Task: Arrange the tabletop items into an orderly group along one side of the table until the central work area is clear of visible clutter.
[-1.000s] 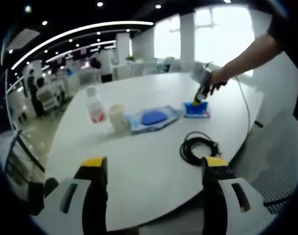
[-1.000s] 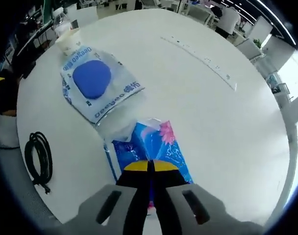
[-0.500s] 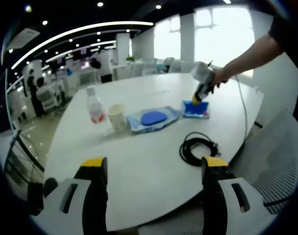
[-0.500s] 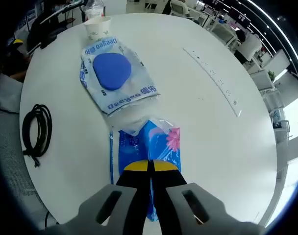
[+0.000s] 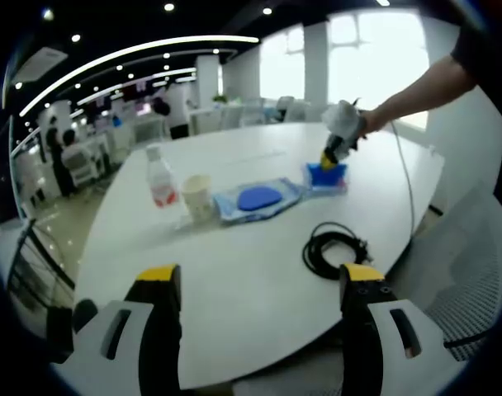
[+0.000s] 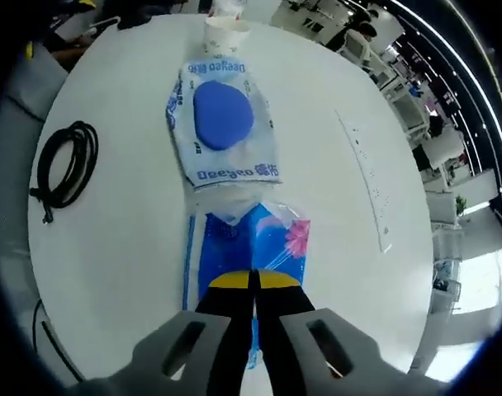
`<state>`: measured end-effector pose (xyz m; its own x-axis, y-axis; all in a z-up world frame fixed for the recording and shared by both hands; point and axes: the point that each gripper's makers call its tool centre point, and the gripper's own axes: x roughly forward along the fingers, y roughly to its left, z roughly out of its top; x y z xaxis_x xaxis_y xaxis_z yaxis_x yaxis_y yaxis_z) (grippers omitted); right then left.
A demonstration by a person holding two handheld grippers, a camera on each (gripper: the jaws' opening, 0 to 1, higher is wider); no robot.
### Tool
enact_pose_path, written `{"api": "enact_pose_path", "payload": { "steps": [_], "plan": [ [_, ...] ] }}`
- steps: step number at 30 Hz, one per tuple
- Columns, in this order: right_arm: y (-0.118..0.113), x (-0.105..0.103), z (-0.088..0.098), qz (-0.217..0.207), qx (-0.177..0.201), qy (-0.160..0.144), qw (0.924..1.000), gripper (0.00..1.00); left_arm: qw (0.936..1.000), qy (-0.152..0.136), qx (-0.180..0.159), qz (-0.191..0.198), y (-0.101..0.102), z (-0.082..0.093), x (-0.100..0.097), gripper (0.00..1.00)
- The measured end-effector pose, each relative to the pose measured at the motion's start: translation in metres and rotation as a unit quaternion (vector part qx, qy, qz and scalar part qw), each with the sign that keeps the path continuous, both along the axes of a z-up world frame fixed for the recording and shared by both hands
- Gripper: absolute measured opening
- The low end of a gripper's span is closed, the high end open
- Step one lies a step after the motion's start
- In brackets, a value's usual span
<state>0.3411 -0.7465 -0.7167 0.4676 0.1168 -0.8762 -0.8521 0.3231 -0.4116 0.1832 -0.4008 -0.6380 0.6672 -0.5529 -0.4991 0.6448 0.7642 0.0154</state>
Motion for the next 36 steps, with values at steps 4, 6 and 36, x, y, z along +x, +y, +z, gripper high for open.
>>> {"api": "enact_pose_path", "payload": {
  "steps": [4,6,36],
  "plan": [
    [0.000,0.003,0.001,0.021,-0.015,-0.008,0.9996,0.00,1.0000,0.001,0.001,0.001,0.000,0.000,0.000,0.76],
    [0.000,0.005,0.001,0.037,-0.026,-0.014,0.9989,0.00,1.0000,0.001,0.001,0.001,0.000,0.000,0.000,0.76],
    [0.009,0.016,-0.030,0.106,-0.051,-0.014,0.9930,0.00,0.9998,0.012,0.006,0.012,0.003,-0.004,0.001,0.76]
  ]
}}
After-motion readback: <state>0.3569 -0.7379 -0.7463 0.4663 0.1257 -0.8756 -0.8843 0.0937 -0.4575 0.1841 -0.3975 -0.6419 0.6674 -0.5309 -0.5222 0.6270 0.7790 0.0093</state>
